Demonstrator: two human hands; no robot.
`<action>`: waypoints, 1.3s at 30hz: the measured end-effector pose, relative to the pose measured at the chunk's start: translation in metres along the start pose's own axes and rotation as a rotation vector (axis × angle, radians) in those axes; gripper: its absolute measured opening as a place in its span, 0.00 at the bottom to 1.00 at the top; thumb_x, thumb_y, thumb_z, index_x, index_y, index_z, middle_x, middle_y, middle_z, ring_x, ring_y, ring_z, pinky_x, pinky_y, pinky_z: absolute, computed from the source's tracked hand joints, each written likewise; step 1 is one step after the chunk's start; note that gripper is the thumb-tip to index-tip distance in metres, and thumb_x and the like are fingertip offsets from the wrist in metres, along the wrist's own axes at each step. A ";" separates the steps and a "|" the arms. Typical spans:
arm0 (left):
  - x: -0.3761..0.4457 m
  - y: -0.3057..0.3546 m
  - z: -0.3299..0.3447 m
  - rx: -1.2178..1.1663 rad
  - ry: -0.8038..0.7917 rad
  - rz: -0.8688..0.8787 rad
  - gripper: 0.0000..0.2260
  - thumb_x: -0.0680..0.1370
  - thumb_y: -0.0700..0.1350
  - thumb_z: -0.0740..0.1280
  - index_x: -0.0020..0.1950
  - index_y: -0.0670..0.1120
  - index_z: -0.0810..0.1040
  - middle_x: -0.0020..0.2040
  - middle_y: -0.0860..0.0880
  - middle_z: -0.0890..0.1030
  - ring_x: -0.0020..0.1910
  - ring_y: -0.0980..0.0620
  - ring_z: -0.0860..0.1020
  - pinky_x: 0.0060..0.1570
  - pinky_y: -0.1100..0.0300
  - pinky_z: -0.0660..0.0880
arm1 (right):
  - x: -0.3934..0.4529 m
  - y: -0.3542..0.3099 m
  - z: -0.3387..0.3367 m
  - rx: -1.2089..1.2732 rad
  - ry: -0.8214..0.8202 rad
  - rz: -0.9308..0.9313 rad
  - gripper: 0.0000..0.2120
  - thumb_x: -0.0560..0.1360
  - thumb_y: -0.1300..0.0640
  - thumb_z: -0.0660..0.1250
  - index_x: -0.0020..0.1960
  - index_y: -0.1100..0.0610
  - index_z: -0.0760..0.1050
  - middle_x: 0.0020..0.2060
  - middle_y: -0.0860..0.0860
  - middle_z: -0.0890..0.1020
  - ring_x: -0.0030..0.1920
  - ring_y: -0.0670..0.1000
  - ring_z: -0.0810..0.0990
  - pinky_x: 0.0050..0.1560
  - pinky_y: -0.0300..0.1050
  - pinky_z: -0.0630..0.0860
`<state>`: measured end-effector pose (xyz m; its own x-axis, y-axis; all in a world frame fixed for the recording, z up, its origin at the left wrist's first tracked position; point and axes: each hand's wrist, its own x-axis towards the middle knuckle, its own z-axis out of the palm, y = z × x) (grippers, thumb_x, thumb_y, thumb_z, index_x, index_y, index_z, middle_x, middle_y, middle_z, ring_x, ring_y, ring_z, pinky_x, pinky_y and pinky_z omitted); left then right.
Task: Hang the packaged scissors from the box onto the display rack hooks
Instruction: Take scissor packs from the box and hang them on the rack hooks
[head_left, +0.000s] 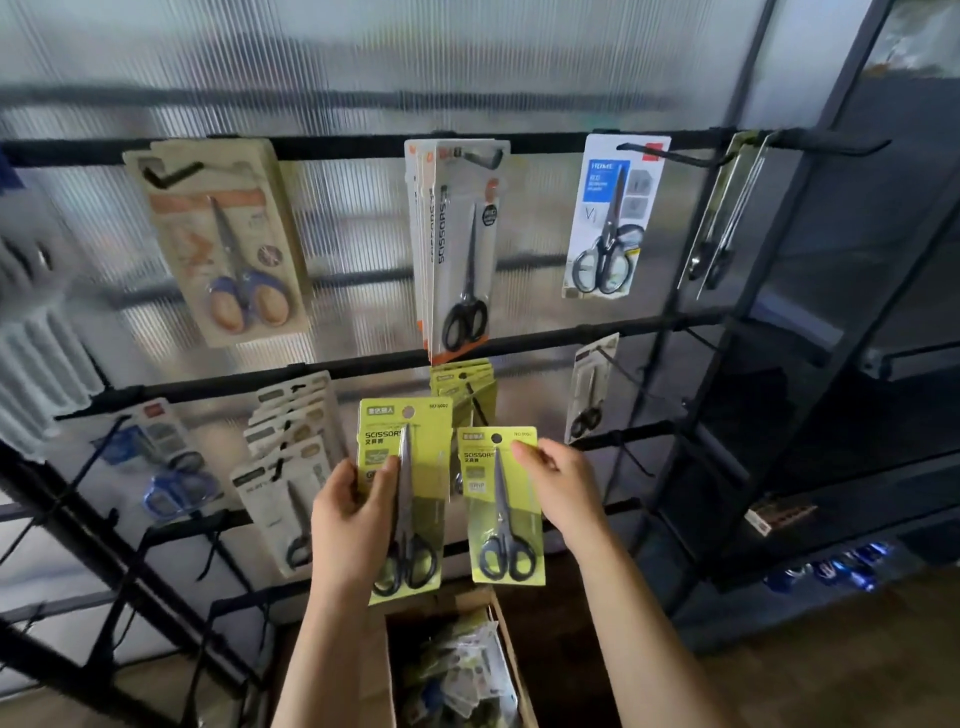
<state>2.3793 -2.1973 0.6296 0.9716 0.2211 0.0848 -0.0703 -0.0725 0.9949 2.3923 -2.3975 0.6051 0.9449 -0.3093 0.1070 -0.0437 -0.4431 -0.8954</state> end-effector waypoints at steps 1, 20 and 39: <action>0.000 -0.001 0.002 0.006 0.004 -0.001 0.07 0.77 0.45 0.66 0.41 0.45 0.76 0.27 0.54 0.75 0.24 0.62 0.68 0.24 0.69 0.66 | 0.002 0.001 0.001 0.007 -0.012 0.001 0.18 0.77 0.47 0.63 0.41 0.62 0.75 0.31 0.52 0.73 0.32 0.47 0.68 0.30 0.38 0.61; 0.001 -0.014 0.004 0.110 -0.111 0.043 0.03 0.78 0.45 0.66 0.46 0.49 0.78 0.41 0.44 0.82 0.37 0.52 0.77 0.38 0.52 0.76 | 0.052 0.001 0.028 0.041 -0.071 0.147 0.23 0.77 0.42 0.61 0.55 0.61 0.76 0.39 0.51 0.78 0.35 0.46 0.72 0.32 0.40 0.65; 0.004 -0.046 0.071 0.174 -0.226 -0.032 0.08 0.78 0.43 0.65 0.38 0.48 0.74 0.31 0.54 0.75 0.29 0.57 0.68 0.31 0.61 0.66 | 0.010 0.073 -0.019 -0.062 0.125 0.262 0.16 0.79 0.51 0.62 0.61 0.59 0.75 0.58 0.53 0.80 0.55 0.48 0.77 0.50 0.37 0.69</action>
<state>2.4019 -2.2618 0.5806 0.9998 0.0052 0.0201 -0.0183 -0.2388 0.9709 2.3921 -2.4487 0.5494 0.8518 -0.5194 -0.0681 -0.3041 -0.3844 -0.8716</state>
